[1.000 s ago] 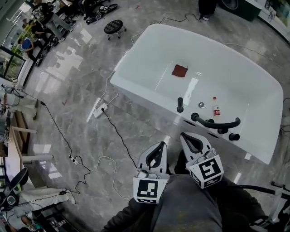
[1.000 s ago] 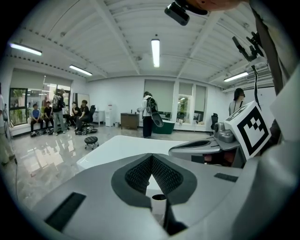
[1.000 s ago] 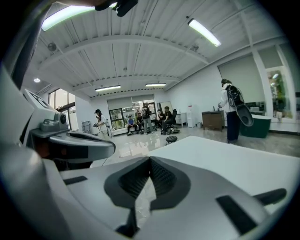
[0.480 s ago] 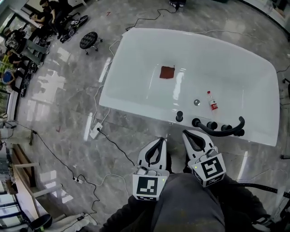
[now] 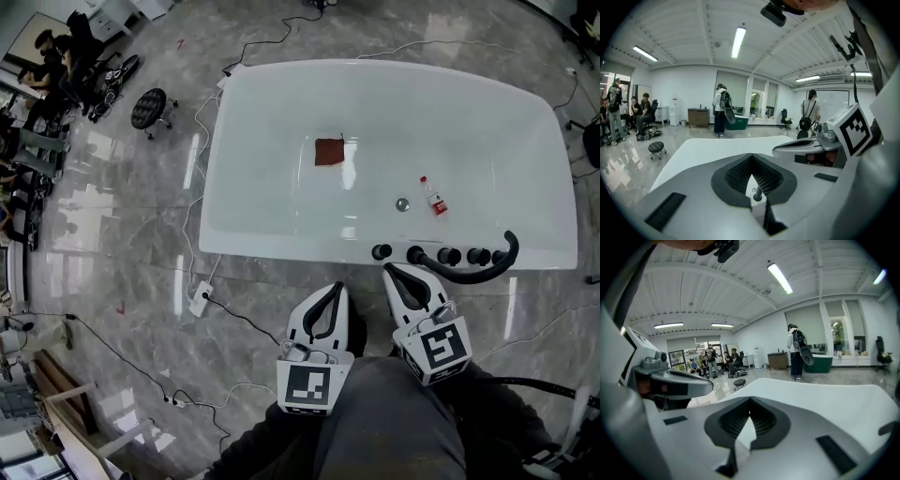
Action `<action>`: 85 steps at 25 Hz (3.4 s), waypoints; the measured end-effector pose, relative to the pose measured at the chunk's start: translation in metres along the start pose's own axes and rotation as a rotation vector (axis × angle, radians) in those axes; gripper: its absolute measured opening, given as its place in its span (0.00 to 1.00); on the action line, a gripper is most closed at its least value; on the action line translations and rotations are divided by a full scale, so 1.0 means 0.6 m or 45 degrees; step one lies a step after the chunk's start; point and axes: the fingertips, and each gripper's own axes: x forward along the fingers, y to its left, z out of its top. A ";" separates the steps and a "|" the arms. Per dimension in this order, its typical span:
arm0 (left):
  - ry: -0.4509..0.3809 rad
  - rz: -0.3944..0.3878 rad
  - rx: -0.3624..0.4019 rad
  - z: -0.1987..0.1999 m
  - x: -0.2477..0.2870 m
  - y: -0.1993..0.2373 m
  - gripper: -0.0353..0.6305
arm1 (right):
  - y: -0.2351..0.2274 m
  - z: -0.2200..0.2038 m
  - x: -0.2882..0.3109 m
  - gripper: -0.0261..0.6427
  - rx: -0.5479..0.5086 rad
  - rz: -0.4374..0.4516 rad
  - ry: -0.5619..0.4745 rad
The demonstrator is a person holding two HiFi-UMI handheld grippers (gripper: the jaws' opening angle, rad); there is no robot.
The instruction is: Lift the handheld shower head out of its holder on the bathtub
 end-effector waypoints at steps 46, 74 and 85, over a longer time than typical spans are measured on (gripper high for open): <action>0.128 -0.134 0.072 -0.143 0.171 0.054 0.06 | -0.091 -0.157 0.132 0.30 -0.025 -0.142 0.001; 0.180 -0.100 0.078 -0.198 0.188 0.083 0.06 | -0.106 -0.248 0.181 0.30 -0.017 -0.179 0.116; 0.181 -0.096 0.086 -0.197 0.184 0.078 0.06 | -0.109 -0.246 0.181 0.24 -0.068 -0.192 0.108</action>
